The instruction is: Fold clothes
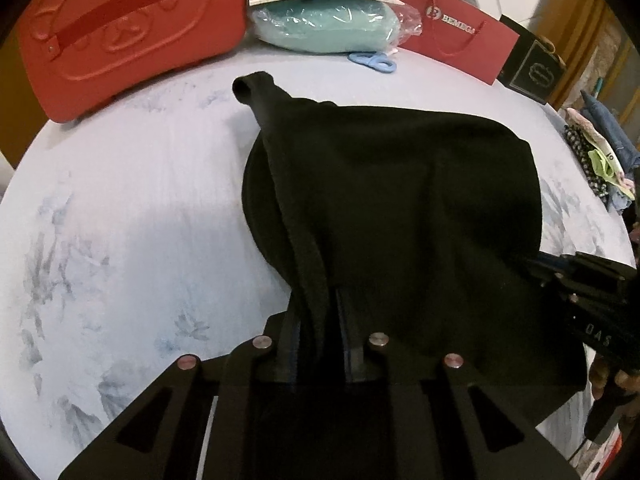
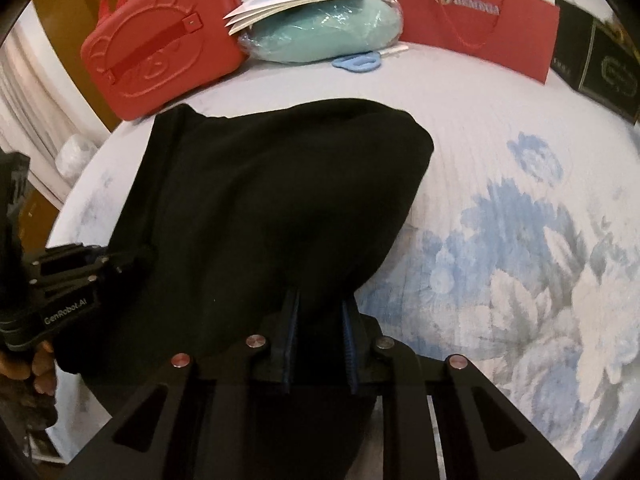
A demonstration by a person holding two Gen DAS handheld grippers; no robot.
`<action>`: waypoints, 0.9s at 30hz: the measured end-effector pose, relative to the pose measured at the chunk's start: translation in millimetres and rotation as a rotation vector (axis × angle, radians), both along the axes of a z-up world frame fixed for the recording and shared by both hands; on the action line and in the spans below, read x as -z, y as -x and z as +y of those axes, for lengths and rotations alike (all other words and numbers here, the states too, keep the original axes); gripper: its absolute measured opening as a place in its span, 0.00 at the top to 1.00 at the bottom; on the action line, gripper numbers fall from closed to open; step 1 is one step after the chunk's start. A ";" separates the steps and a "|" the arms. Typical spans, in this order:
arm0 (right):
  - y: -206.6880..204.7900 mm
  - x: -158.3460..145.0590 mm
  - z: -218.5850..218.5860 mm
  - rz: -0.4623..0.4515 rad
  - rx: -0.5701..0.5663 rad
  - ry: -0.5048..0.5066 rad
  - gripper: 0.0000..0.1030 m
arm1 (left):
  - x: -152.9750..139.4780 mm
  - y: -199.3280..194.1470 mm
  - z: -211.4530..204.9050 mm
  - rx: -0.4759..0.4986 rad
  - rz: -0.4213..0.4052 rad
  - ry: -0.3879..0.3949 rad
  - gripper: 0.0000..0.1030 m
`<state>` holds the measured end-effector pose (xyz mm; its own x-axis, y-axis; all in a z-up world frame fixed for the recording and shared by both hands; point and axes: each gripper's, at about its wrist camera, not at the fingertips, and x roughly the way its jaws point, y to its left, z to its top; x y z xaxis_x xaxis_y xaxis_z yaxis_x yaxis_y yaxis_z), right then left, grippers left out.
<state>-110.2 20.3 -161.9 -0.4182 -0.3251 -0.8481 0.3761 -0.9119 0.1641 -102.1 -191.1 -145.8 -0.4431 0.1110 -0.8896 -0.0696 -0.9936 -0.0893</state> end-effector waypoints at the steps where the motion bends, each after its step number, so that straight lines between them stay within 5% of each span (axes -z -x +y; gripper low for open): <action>1: -1.7 -2.9 -2.0 0.015 -0.001 -0.017 0.85 | -3.2 -2.0 2.0 -0.002 0.008 0.023 0.93; 11: -30.4 -87.0 28.0 0.228 0.008 0.040 0.86 | -83.5 -31.4 24.5 0.029 0.181 0.004 0.93; 27: -63.4 -150.1 127.6 0.334 0.186 0.015 0.86 | -146.7 -27.3 137.1 0.230 0.276 -0.015 0.93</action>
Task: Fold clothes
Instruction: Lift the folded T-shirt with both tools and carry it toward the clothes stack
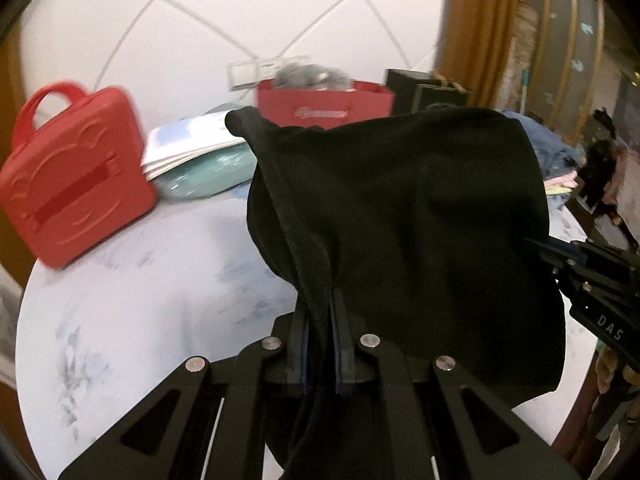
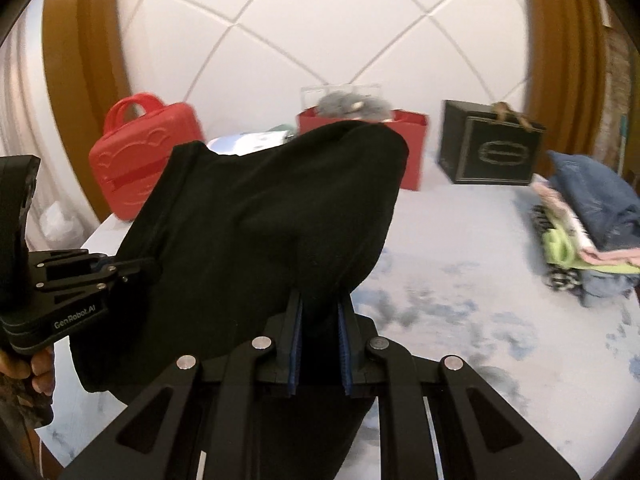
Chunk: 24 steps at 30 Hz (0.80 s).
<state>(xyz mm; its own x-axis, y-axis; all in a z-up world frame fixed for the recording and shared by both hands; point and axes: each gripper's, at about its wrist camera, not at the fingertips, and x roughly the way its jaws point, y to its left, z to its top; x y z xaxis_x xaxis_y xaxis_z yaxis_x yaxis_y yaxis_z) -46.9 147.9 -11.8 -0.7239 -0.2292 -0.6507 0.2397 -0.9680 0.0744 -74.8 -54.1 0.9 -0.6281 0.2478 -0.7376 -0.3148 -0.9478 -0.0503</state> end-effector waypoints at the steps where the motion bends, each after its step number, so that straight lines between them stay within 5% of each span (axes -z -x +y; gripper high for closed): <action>1: -1.4 -2.9 8.5 0.005 0.010 -0.002 0.86 | -3.3 0.6 10.8 0.012 0.006 -0.001 0.93; 24: 6.5 -61.7 234.9 0.060 0.157 -0.068 0.86 | -50.6 29.9 259.8 0.191 0.040 -0.069 0.93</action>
